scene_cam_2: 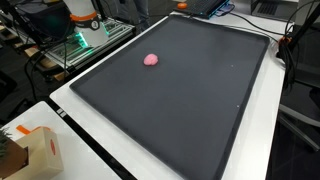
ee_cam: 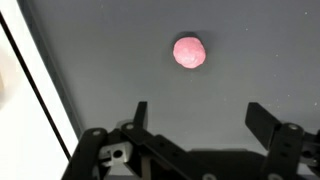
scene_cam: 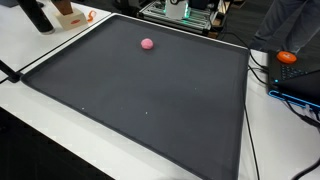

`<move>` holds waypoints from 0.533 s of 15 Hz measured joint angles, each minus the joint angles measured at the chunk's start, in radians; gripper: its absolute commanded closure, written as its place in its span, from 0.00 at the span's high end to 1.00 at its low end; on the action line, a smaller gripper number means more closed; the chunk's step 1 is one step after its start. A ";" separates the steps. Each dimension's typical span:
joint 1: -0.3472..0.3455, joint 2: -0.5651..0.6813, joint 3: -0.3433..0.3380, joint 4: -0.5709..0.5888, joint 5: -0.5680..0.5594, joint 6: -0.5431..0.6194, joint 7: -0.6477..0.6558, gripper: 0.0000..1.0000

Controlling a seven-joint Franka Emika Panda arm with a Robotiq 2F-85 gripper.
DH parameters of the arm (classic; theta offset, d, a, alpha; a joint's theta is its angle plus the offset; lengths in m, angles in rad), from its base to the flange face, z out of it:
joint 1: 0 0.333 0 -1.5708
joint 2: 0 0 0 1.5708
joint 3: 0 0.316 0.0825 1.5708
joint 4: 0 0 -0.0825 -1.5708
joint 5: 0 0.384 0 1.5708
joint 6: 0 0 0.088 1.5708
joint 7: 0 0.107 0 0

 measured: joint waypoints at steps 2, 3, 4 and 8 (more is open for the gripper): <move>-0.021 0.075 -0.039 0.019 0.043 0.042 0.012 1.00; -0.030 0.116 -0.056 0.031 0.064 0.057 0.021 1.00; -0.038 0.158 -0.071 0.044 0.085 0.068 0.030 1.00; -0.063 0.322 -0.111 0.110 0.171 0.080 0.086 1.00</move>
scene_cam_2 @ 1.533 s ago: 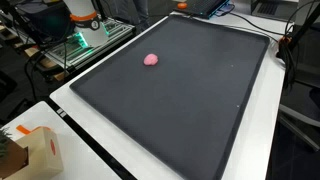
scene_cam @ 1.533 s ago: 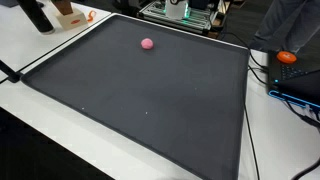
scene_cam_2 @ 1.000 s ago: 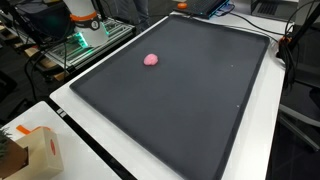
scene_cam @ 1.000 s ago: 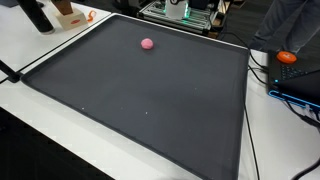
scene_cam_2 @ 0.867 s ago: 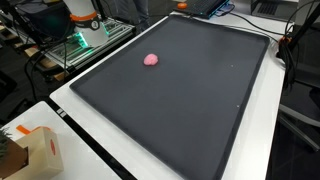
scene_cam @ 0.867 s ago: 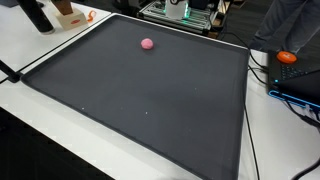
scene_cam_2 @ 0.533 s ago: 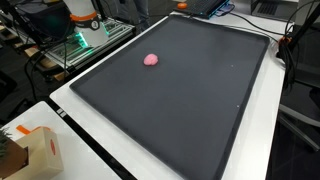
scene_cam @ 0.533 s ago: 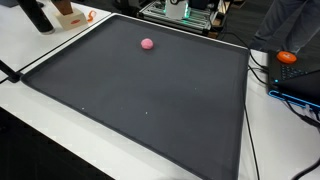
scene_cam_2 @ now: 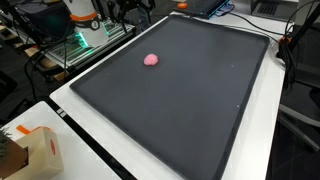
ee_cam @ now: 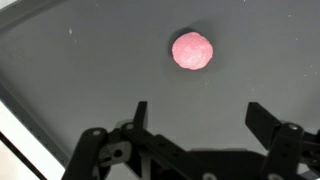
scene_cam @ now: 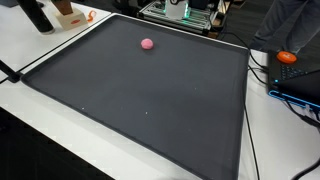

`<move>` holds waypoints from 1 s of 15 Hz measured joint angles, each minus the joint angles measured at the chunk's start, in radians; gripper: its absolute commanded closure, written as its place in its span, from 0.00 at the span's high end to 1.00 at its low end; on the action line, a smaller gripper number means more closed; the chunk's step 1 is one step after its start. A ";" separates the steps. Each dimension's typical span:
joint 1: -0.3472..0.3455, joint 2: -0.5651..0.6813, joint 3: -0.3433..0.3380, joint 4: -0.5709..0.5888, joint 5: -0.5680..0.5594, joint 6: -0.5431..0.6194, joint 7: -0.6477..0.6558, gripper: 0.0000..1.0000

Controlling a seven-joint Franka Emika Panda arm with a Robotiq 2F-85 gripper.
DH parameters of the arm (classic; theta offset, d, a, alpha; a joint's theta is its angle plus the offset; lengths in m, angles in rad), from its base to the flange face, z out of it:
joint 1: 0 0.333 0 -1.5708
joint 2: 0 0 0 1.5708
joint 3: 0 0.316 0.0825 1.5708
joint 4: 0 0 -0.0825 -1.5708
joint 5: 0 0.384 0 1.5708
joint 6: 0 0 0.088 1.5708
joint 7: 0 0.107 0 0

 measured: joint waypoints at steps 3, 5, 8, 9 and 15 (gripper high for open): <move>-0.006 0.106 -0.022 0.052 0.078 -0.002 0.041 1.00; -0.011 0.172 -0.035 0.083 0.128 -0.002 0.072 1.00; -0.020 0.265 -0.058 0.125 0.200 -0.014 0.108 1.00; -0.023 0.295 -0.066 0.140 0.220 -0.026 0.117 1.00; -0.048 0.460 -0.094 0.229 0.296 -0.117 0.131 1.00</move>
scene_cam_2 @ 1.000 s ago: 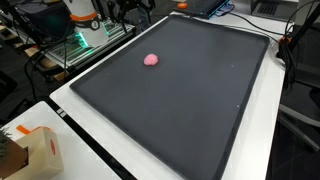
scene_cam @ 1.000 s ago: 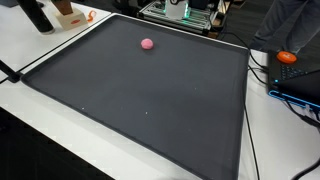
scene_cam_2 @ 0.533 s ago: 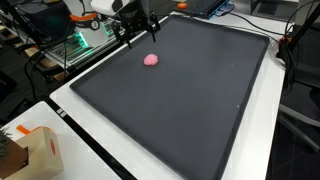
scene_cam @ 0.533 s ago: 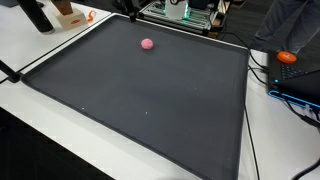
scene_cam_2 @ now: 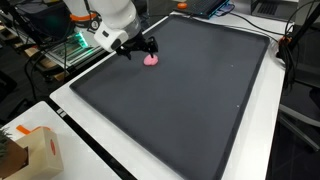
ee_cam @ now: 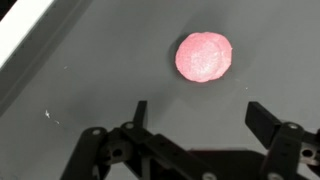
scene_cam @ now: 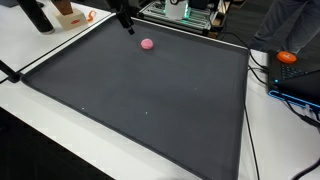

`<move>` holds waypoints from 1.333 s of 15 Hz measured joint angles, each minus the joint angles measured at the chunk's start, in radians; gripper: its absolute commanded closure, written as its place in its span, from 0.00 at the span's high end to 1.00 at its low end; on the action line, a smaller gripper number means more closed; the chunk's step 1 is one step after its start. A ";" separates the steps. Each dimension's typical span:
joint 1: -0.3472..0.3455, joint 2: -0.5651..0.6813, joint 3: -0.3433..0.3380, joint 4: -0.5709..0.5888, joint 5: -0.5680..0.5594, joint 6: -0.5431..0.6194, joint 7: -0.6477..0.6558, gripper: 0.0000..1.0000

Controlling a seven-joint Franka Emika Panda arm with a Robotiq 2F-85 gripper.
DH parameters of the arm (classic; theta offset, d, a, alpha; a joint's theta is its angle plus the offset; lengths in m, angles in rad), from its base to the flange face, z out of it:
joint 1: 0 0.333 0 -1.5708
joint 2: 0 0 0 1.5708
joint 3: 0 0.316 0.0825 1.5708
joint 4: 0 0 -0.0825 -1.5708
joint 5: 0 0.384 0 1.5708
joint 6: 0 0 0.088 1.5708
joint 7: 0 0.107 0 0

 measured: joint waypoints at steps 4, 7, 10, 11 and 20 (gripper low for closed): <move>-0.014 0.084 -0.010 0.038 0.021 -0.020 0.012 1.00; -0.021 0.130 -0.013 0.068 0.029 -0.025 0.012 1.00; -0.020 0.167 -0.013 0.111 0.027 -0.036 0.011 1.00; -0.019 0.180 -0.012 0.130 0.020 -0.049 0.010 1.00; 0.028 0.301 0.020 0.317 -0.152 -0.181 -0.087 1.00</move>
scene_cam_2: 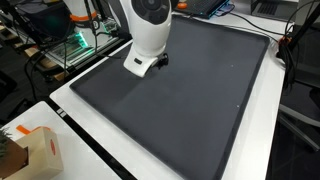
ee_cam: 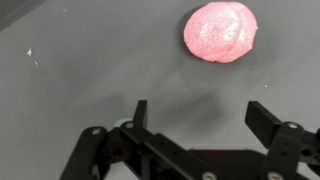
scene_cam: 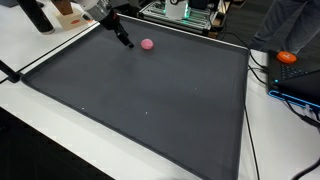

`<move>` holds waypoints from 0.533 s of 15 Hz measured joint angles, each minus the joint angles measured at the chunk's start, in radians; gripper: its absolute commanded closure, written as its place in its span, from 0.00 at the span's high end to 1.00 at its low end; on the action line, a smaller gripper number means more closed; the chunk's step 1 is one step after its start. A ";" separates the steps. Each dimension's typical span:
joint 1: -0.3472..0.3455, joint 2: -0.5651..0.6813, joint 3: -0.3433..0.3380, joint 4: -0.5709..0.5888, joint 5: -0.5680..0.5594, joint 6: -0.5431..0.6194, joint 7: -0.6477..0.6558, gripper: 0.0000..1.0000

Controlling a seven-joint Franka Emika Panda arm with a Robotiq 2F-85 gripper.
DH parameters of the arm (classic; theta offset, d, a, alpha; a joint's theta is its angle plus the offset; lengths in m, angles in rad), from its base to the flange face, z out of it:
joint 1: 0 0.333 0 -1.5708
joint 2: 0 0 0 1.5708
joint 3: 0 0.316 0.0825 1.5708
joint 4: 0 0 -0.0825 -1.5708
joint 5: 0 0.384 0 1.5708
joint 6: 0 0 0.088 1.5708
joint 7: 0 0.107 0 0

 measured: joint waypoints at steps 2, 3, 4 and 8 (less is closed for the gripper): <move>0.020 0.027 0.016 0.037 -0.041 0.000 -0.045 1.00; 0.029 0.039 0.025 0.054 -0.057 -0.001 -0.070 1.00; 0.037 0.050 0.035 0.071 -0.071 -0.002 -0.097 1.00; 0.064 0.080 0.076 0.124 -0.122 -0.028 -0.217 1.00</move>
